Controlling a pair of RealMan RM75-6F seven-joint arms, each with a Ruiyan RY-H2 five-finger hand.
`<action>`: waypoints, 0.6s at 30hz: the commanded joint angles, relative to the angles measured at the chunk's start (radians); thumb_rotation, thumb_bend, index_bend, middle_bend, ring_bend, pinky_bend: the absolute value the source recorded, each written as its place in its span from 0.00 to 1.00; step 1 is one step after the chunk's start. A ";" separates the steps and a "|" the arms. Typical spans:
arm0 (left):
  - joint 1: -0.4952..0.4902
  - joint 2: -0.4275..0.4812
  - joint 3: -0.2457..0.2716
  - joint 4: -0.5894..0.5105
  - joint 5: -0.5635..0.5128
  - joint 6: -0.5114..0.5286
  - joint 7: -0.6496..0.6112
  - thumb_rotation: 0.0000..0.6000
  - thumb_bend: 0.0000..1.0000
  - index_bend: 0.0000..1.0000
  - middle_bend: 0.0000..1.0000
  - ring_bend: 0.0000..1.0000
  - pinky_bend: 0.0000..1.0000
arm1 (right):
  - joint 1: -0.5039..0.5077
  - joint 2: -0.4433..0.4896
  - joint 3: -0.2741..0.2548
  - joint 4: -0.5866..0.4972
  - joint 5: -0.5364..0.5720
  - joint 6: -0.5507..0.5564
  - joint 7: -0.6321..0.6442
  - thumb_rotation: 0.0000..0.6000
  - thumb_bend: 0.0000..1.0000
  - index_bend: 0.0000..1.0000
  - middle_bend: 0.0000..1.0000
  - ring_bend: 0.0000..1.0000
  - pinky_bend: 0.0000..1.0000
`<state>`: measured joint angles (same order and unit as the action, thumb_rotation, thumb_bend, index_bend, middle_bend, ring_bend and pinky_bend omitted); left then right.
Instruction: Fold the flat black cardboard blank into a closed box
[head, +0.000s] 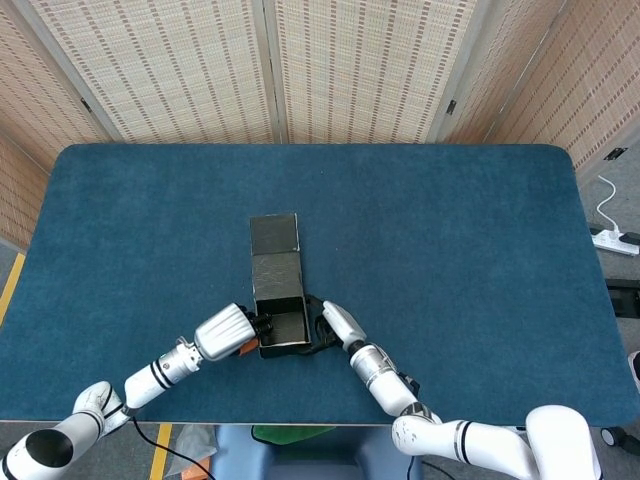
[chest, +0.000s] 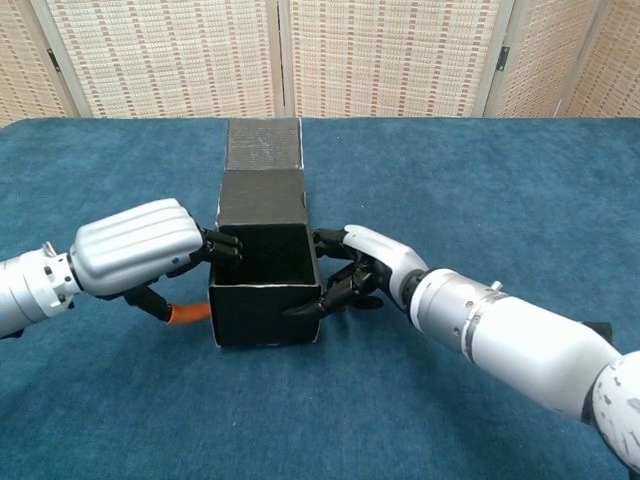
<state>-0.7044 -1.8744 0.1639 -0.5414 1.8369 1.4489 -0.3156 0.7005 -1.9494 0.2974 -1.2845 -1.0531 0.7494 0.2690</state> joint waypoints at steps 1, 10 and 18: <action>0.009 0.025 -0.012 -0.040 -0.016 0.015 -0.016 1.00 0.30 0.38 0.40 0.74 0.85 | -0.001 -0.003 0.007 -0.001 0.001 0.008 0.001 1.00 0.09 0.48 0.53 0.74 1.00; 0.040 0.129 -0.047 -0.205 -0.056 0.070 -0.047 1.00 0.30 0.21 0.26 0.73 0.87 | 0.011 -0.032 0.031 0.027 0.003 0.041 -0.013 1.00 0.09 0.45 0.48 0.74 1.00; 0.079 0.268 -0.066 -0.465 -0.160 -0.009 -0.248 1.00 0.30 0.16 0.23 0.73 0.88 | 0.000 -0.050 0.009 0.035 -0.019 0.063 -0.015 1.00 0.09 0.01 0.16 0.69 1.00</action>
<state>-0.6473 -1.6873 0.1081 -0.8646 1.7391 1.4975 -0.4407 0.7066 -1.9998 0.3152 -1.2396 -1.0631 0.8072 0.2497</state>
